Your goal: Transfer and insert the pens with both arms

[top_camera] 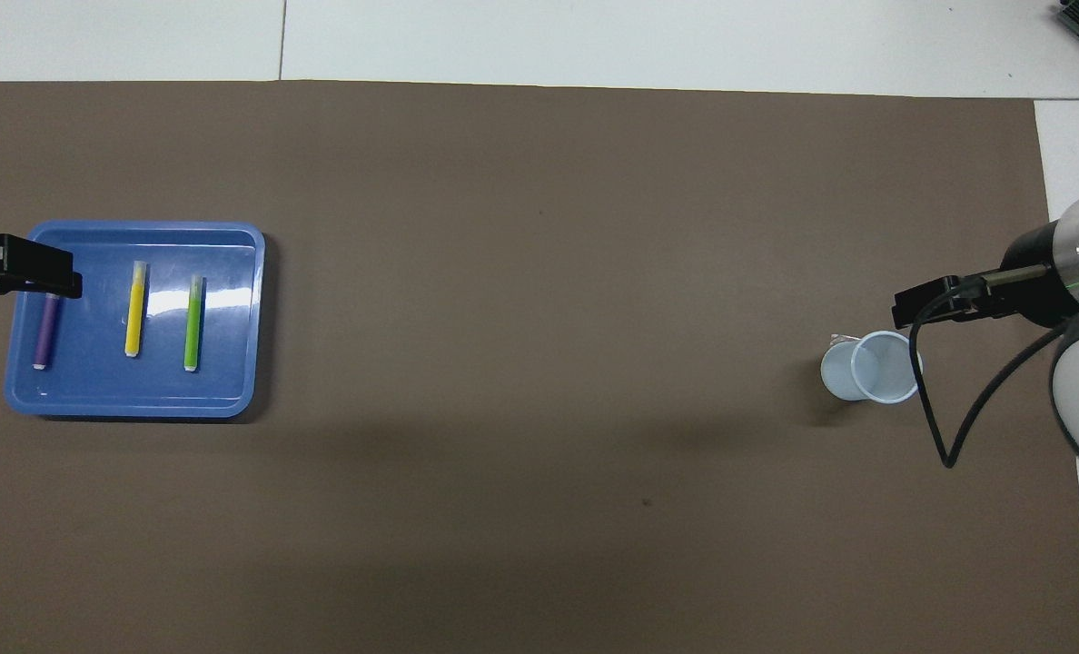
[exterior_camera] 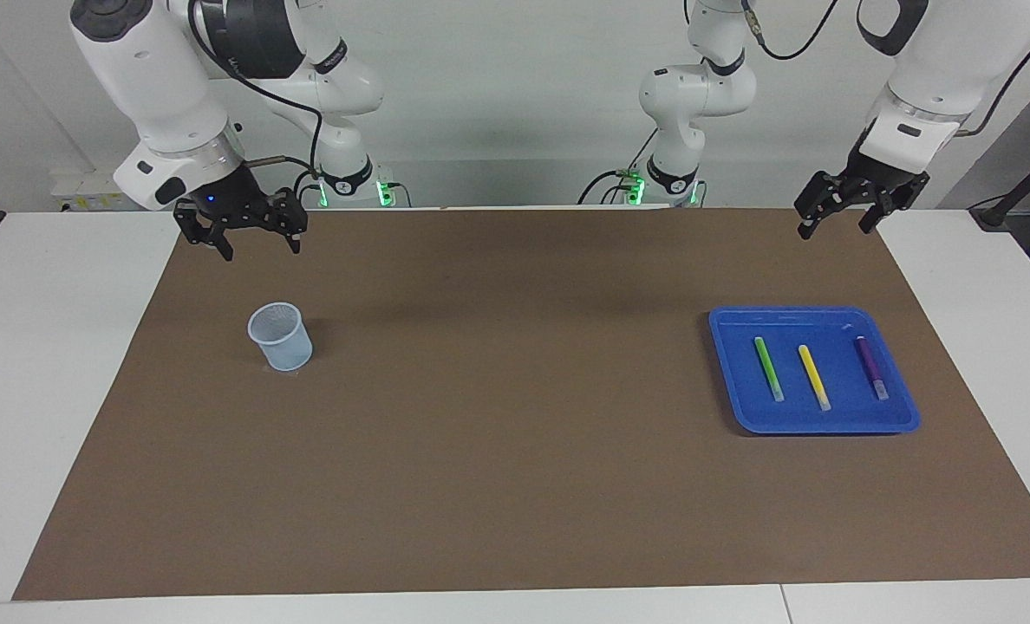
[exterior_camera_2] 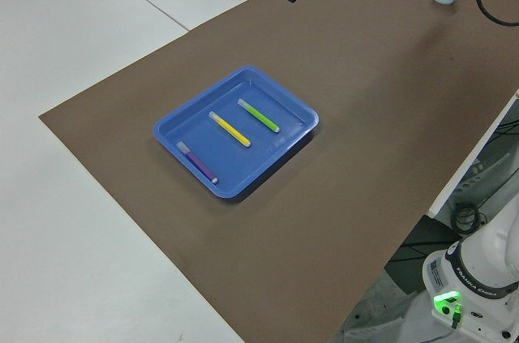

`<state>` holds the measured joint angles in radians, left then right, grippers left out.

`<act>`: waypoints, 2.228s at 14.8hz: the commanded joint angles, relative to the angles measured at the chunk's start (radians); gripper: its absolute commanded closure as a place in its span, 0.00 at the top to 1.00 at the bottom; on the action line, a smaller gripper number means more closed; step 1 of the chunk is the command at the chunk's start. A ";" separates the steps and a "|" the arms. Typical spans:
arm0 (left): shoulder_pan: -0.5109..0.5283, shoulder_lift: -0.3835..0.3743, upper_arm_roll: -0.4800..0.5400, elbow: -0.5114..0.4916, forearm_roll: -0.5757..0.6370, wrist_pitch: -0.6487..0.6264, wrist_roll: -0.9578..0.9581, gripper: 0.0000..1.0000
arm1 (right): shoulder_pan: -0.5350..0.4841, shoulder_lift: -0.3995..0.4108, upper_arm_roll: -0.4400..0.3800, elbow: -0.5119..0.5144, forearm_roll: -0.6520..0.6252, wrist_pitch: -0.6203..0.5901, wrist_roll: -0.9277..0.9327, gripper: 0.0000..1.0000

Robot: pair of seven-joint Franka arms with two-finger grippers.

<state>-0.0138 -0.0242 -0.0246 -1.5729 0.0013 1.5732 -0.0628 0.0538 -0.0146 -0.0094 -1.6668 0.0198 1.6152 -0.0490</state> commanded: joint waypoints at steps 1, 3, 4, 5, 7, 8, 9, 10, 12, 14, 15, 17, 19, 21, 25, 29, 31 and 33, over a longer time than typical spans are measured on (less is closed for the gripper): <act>0.011 0.000 -0.005 0.016 -0.017 -0.015 0.001 1.00 | 0.008 -0.010 -0.007 -0.004 -0.024 -0.014 -0.002 1.00; 0.011 0.000 -0.005 0.016 -0.017 -0.018 0.001 1.00 | 0.008 -0.010 -0.007 -0.004 -0.024 -0.012 -0.002 1.00; 0.011 -0.002 -0.005 0.016 -0.017 -0.016 0.001 1.00 | 0.008 -0.010 -0.007 -0.005 -0.024 -0.008 -0.002 1.00; 0.011 -0.002 -0.005 0.016 -0.017 -0.016 0.001 1.00 | 0.008 -0.010 -0.007 -0.007 -0.023 -0.005 -0.002 1.00; 0.011 -0.002 -0.005 0.016 -0.017 -0.015 0.003 1.00 | 0.008 -0.011 -0.006 -0.005 -0.020 -0.001 -0.002 1.00; 0.012 -0.003 -0.005 0.013 -0.017 -0.013 0.005 1.00 | 0.004 -0.011 -0.006 -0.005 -0.017 -0.001 -0.003 1.00; 0.011 -0.003 -0.005 0.011 -0.017 -0.012 0.005 1.00 | 0.003 -0.011 -0.006 -0.005 -0.015 -0.001 -0.003 1.00; 0.012 -0.003 -0.001 0.008 -0.017 -0.012 0.006 1.00 | 0.001 -0.011 -0.006 -0.005 -0.014 -0.001 -0.002 1.00; 0.012 -0.003 0.000 0.005 -0.015 -0.009 0.012 1.00 | -0.005 -0.011 -0.006 -0.005 -0.014 -0.001 -0.003 1.00; 0.011 -0.003 0.002 0.005 -0.015 -0.007 0.012 1.00 | -0.005 -0.011 -0.006 -0.007 -0.012 -0.003 0.000 1.00; 0.011 -0.003 0.002 0.005 -0.015 -0.007 0.012 1.00 | -0.006 -0.013 -0.006 -0.008 -0.012 -0.006 -0.003 1.00; 0.011 -0.005 0.002 0.005 -0.015 -0.007 0.003 1.00 | -0.011 -0.013 -0.006 -0.008 -0.012 -0.003 -0.003 1.00; 0.012 -0.010 0.002 -0.009 -0.015 -0.006 0.005 1.00 | -0.009 -0.013 -0.004 -0.008 -0.009 -0.003 -0.003 1.00; 0.012 -0.013 0.005 -0.015 -0.015 -0.006 0.000 1.00 | -0.011 -0.013 -0.004 -0.008 -0.009 -0.001 -0.003 1.00; 0.045 -0.014 0.005 -0.025 -0.015 0.016 0.012 1.00 | -0.011 -0.013 -0.004 -0.008 -0.009 -0.003 -0.003 1.00; 0.052 -0.037 0.006 -0.091 -0.015 0.076 0.014 1.00 | -0.011 -0.011 -0.004 -0.008 -0.009 -0.003 -0.003 1.00; 0.066 -0.071 0.005 -0.197 -0.015 0.167 0.015 1.00 | -0.011 -0.013 -0.004 -0.008 -0.009 -0.003 -0.003 1.00; 0.066 -0.085 0.005 -0.289 -0.015 0.250 0.015 1.00 | -0.011 -0.011 -0.004 -0.008 -0.009 -0.003 -0.003 1.00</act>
<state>0.0407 -0.0461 -0.0165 -1.7260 0.0013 1.7331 -0.0604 0.0469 -0.0146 -0.0132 -1.6668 0.0198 1.6149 -0.0490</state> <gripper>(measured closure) 0.000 0.000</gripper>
